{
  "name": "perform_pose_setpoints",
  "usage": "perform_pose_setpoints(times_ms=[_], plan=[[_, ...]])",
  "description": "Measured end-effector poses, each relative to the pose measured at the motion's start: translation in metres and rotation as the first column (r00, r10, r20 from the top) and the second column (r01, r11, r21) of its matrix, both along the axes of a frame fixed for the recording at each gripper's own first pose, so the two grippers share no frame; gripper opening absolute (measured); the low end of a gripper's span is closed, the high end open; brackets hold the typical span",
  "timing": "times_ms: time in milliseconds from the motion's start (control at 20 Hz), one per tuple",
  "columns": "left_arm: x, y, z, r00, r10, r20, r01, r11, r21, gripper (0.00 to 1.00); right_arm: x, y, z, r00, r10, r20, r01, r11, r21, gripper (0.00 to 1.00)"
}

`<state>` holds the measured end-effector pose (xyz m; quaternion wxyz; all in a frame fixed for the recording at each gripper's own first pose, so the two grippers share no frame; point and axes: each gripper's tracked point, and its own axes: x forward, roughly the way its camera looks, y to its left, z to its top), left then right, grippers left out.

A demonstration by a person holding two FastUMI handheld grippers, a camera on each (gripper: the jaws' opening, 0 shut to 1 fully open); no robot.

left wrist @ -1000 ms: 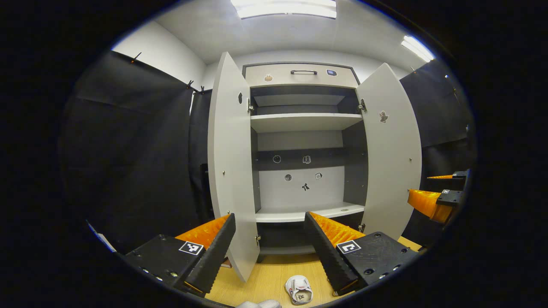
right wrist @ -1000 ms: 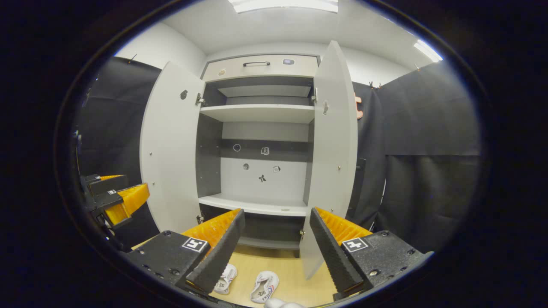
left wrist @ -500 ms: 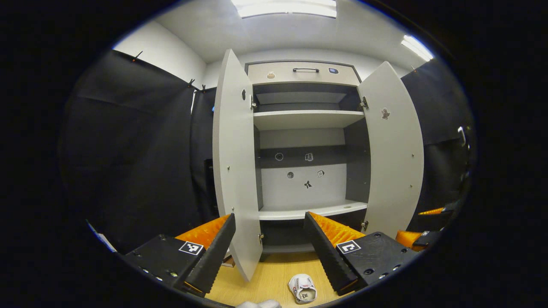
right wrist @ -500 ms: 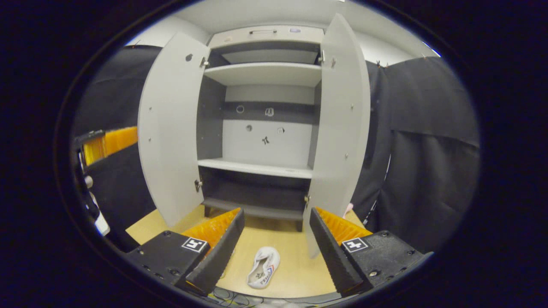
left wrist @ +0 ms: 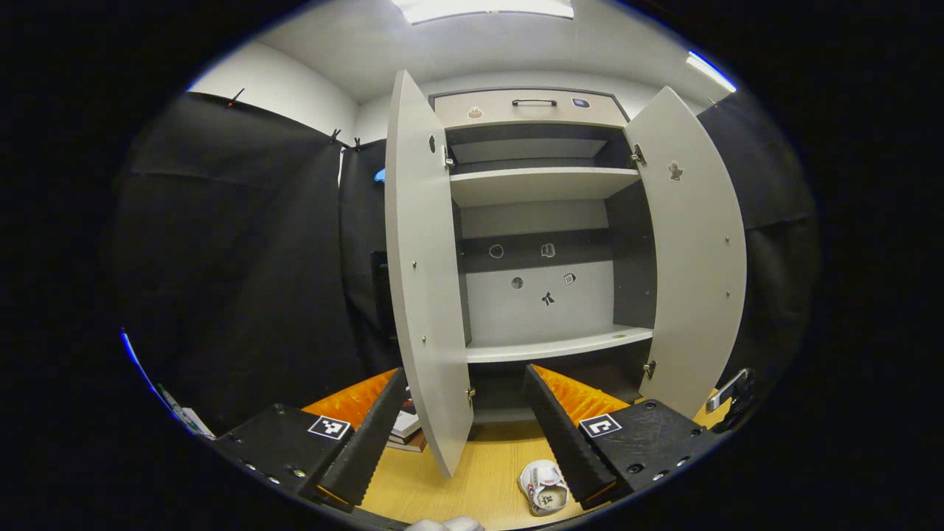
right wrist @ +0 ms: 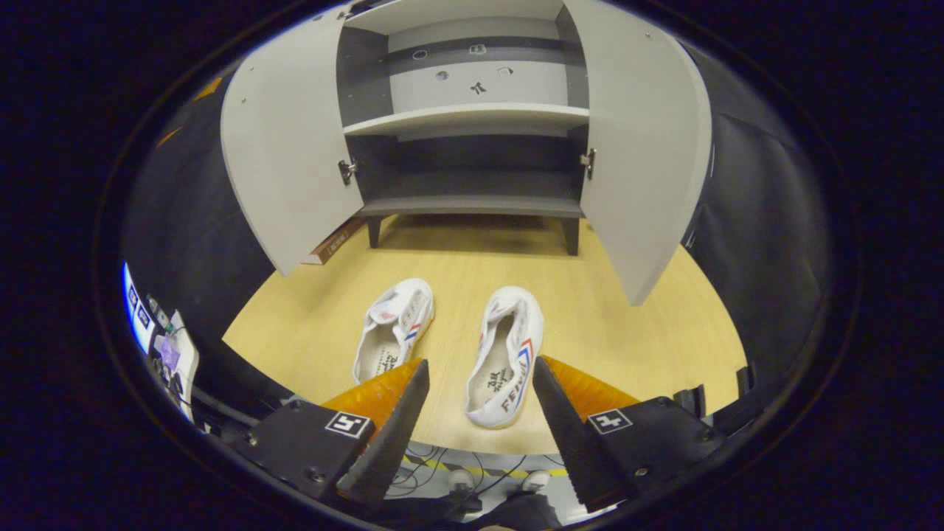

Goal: Grab one shoe with the right hand and put it into the shoe cabinet, grab the other shoe with the left hand and put it into the shoe cabinet; then close the right door with the right hand and the left door with the left hand.

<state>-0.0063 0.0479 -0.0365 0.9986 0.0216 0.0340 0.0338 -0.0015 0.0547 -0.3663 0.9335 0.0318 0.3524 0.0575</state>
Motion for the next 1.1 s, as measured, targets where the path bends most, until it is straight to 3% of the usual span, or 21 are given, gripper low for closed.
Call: perform_pose_setpoints(times_ms=[250, 450, 550, 600, 800, 900, 1050, 1100], plan=[[-0.001, 0.000, -0.002, 1.000, -0.001, -0.010, 0.001, 1.000, 0.007, 1.00, 0.032, 0.024, -0.048, 0.999, 0.012, -0.034, -0.012, 1.000, -0.001, 0.88], [-0.003, 0.002, -0.002, 1.000, 0.002, -0.015, -0.002, 1.000, 0.015, 0.96, 0.060, 0.019, -0.083, 0.997, -0.022, -0.074, 0.020, 0.999, -0.028, 0.83], [-0.003, 0.004, -0.003, 1.000, 0.013, -0.018, -0.012, 1.000, 0.023, 1.00, 0.075, 0.016, -0.090, 0.997, -0.033, -0.069, 0.031, 0.999, -0.034, 0.82], [-0.003, 0.004, -0.004, 1.000, 0.015, -0.022, -0.014, 1.000, 0.022, 0.96, 0.082, 0.016, -0.093, 0.997, -0.033, -0.066, 0.030, 0.999, -0.043, 0.81], [0.002, 0.004, -0.009, 0.999, 0.019, -0.037, -0.018, 1.000, 0.023, 1.00, 0.113, 0.018, -0.104, 1.000, -0.008, -0.021, 0.007, 0.999, -0.052, 0.73], [0.009, -0.001, -0.014, 0.999, 0.007, -0.053, -0.006, 1.000, 0.021, 0.96, 0.120, 0.008, -0.112, 1.000, -0.003, -0.021, 0.001, 0.995, -0.099, 0.68], [0.012, -0.009, -0.012, 0.999, -0.003, -0.050, 0.005, 1.000, 0.023, 0.96, 0.126, 0.006, -0.112, 1.000, -0.020, -0.009, 0.019, 0.999, -0.047, 0.45], [0.012, -0.012, -0.013, 0.999, -0.007, -0.054, 0.009, 1.000, 0.022, 0.96, 0.125, 0.005, -0.111, 1.000, -0.021, -0.017, 0.021, 1.000, -0.017, 0.28]])
